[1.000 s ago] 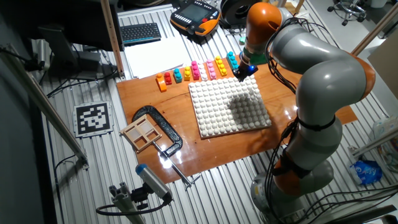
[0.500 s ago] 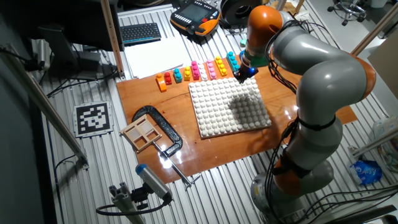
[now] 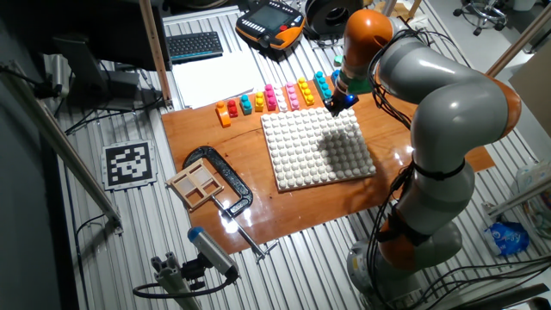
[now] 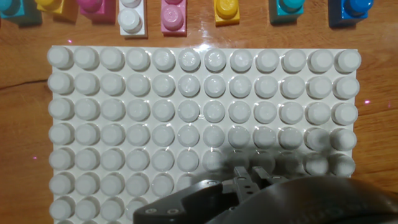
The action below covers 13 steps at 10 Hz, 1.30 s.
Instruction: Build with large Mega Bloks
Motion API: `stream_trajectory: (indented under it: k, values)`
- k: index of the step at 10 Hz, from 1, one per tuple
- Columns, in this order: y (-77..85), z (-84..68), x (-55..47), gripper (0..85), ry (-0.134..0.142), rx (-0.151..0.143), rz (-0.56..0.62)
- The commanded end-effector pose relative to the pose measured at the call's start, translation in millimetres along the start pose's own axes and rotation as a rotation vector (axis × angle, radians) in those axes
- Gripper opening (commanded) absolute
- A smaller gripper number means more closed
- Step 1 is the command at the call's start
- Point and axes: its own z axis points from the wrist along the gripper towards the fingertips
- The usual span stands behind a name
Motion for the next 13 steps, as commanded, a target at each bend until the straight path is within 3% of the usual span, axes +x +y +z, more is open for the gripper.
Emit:
stream_trajectory:
  k: [1, 3, 8, 11, 13]
  values:
    - [-0.5, 1.8, -0.3, 17.0, 0.0, 0.002, 0.003]
    - [-1.5, 4.1, -0.8, 17.0, -0.001, 0.006, 0.018]
    - [-0.9, 4.9, -1.5, 17.0, 0.04, 0.001, 0.086]
    - [-1.5, 7.0, -2.2, 17.0, 0.041, -0.006, 0.118]
    - [-3.7, 7.3, -4.0, 17.0, 0.017, 0.028, 0.144]
